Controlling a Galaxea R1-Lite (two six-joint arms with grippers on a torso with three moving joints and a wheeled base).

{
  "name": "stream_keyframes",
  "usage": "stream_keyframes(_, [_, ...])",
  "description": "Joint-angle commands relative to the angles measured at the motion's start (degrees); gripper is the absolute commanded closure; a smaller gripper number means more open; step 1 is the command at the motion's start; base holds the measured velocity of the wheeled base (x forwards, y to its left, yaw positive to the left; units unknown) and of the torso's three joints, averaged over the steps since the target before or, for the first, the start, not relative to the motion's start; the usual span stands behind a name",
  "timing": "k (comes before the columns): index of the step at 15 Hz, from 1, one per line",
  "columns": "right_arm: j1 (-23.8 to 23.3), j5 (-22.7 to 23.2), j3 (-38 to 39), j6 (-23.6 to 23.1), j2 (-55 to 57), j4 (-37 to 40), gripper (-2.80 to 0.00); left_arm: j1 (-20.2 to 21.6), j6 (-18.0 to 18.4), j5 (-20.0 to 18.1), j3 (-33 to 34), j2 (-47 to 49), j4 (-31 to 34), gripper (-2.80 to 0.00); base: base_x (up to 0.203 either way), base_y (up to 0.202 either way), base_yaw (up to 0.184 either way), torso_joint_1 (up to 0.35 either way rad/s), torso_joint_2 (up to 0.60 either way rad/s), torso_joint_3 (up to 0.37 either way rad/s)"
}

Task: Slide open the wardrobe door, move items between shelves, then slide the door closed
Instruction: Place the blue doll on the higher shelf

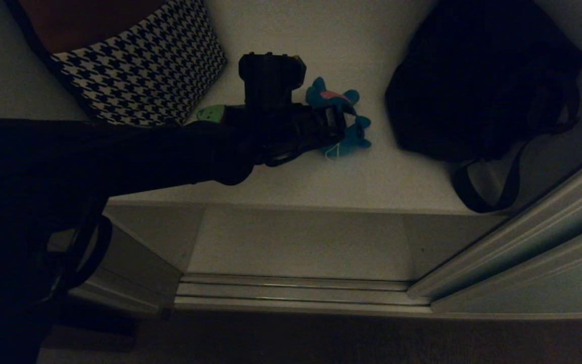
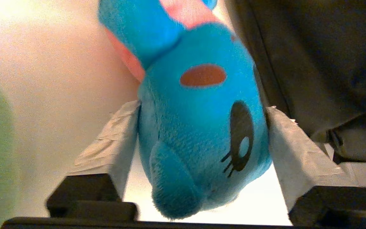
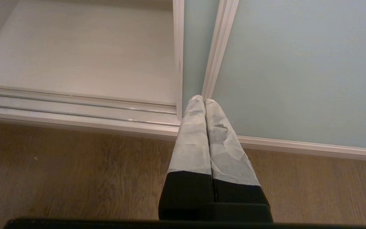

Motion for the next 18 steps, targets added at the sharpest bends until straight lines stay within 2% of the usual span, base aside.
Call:
stream_keyframes(1, [0.0,0.0,0.0,0.0,-0.2,0.0,0.00,0.0,0.2,0.7,0.1,-1.4,-0.1,-2.80,0.000,0.000,0.000,0.000,0.00,0.000])
stream_keyframes(6, [0.0,0.0,0.0,0.0,-0.2,0.0,0.00,-0.1,3.0,2.5,0.6,-6.8,0.7,-2.80,0.000,0.000,0.000,0.000,0.00,0.000])
stream_keyframes(7, [0.0,0.0,0.0,0.0,-0.2,0.0,0.00,-0.1,4.0,2.6,0.7,-8.0,1.1,0.00,0.000,0.000,0.000,0.000,0.00,0.000])
stream_keyframes(11, [0.0,0.0,0.0,0.0,-0.2,0.0,0.00,0.4,9.2,2.8,4.9,-16.1,1.8,0.00,0.000,0.000,0.000,0.000,0.00,0.000])
stream_keyframes(15, [0.0,0.0,0.0,0.0,-0.2,0.0,0.00,1.4,13.0,2.9,19.5,-30.5,3.6,0.00,0.000,0.000,0.000,0.000,0.00,0.000])
stream_keyframes(18, [0.0,0.0,0.0,0.0,-0.2,0.0,0.00,4.4,13.8,3.6,30.8,-44.0,9.4,0.00,0.000,0.000,0.000,0.000,0.00,0.000])
